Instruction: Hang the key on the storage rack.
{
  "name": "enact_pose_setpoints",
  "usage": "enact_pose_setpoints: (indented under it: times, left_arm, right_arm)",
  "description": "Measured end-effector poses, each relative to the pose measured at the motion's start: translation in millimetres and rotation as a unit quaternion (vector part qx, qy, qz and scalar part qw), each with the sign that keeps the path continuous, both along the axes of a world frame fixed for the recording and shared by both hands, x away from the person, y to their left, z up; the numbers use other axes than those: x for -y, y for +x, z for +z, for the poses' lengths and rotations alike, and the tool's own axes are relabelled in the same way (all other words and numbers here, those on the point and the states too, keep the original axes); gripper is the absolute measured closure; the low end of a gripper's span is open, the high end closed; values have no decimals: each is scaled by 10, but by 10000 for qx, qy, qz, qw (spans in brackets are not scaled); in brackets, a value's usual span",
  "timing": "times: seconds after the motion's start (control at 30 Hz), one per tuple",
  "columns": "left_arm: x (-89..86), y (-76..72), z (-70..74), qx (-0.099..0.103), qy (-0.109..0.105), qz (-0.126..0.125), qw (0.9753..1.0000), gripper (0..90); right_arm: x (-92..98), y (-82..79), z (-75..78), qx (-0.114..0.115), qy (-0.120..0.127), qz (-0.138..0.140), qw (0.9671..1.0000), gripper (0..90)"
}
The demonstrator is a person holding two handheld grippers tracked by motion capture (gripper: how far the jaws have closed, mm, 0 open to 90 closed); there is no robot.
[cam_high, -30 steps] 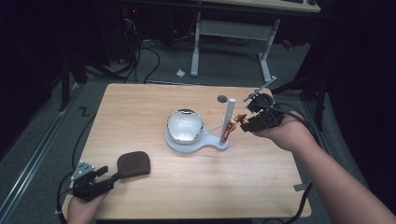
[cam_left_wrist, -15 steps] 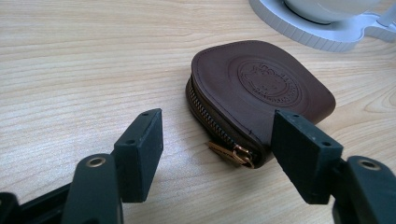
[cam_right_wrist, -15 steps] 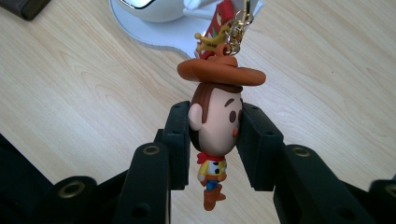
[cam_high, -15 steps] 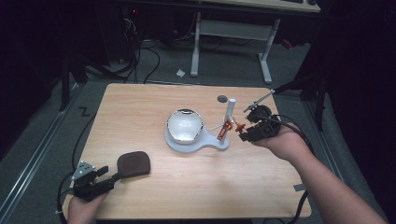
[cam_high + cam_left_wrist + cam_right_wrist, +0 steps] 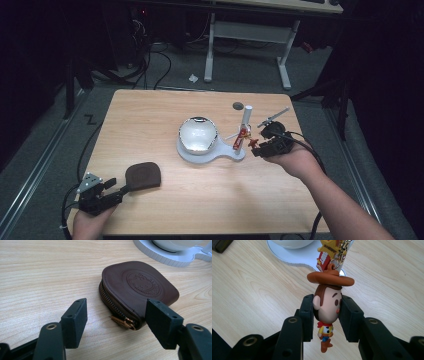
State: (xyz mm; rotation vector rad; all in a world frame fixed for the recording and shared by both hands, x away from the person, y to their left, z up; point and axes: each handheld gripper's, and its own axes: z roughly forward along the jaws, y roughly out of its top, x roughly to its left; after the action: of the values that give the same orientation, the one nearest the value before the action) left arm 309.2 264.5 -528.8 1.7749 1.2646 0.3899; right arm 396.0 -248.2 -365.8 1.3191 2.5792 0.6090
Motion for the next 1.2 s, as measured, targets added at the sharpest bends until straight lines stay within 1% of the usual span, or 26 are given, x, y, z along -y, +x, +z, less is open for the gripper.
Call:
enact_pose_setpoints:
  times: [0.33, 0.37, 0.43, 0.53, 0.6, 0.7, 0.73, 0.87, 0.97, 1.1, 1.2]
  left_arm:
    - [-4, 4, -3, -3, -10, -5, 10000, 347]
    - [-5, 4, -3, -4, -10, -7, 10000, 347]
    - [-6, 6, -4, -6, -18, -7, 10000, 347]
    - [-7, 7, -4, -7, -13, -8, 10000, 347]
    - [-8, 8, -5, -7, -14, -8, 10000, 347]
    - [-8, 6, -5, -7, -12, -6, 10000, 347]
    - [-8, 6, -6, -8, -12, -6, 10000, 347]
    - [-9, 7, -6, -7, -16, -6, 10000, 346]
    - [-8, 7, -6, -5, -13, -5, 10000, 346]
    - [-7, 7, -4, -2, -10, -2, 10000, 346]
    - [-5, 6, -1, 9, 0, 6, 10000, 347]
  right_arm:
    - [6, 81, -208, 94, 196, -142, 9997, 663]
    - [8, 89, -224, 115, 187, -144, 9997, 663]
    - [15, 102, -249, 136, 244, -170, 9995, 662]
    - [16, 118, -280, 182, 256, -183, 9993, 661]
    - [13, 128, -298, 161, 305, -215, 9992, 661]
    - [4, 144, -335, 177, 344, -213, 9990, 661]
    - [0, 152, -346, 183, 328, -173, 9991, 661]
    - [-19, 164, -349, 224, 384, -157, 9989, 641]
    - [-22, 159, -342, 206, 399, -168, 9988, 633]
    - [-3, 125, -324, 197, 369, -212, 9989, 625]
    - [23, 93, -298, 238, 373, -224, 9988, 620]
